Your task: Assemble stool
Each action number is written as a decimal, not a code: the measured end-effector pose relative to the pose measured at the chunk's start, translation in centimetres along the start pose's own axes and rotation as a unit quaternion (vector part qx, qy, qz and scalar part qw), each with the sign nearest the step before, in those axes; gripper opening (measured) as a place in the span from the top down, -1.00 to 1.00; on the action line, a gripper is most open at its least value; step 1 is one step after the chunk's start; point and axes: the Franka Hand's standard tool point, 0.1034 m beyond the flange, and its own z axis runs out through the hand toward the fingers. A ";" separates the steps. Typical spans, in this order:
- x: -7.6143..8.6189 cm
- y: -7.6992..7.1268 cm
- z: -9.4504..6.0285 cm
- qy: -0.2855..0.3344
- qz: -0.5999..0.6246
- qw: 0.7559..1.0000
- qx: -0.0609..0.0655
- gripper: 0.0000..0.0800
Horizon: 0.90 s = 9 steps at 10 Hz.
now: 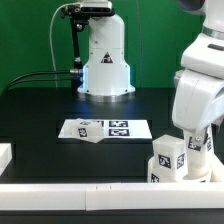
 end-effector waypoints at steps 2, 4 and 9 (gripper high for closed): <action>0.2 -0.1 0.0 0.012 0.149 0.989 -0.001 0.16; 0.5 0.2 -0.1 0.006 0.324 0.945 0.044 0.15; 0.9 0.4 -0.2 -0.002 0.466 0.884 0.038 0.15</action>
Offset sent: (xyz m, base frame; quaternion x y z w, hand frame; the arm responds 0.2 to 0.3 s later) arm 0.0116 0.0213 -0.0012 0.1829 -0.0184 0.4861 0.8544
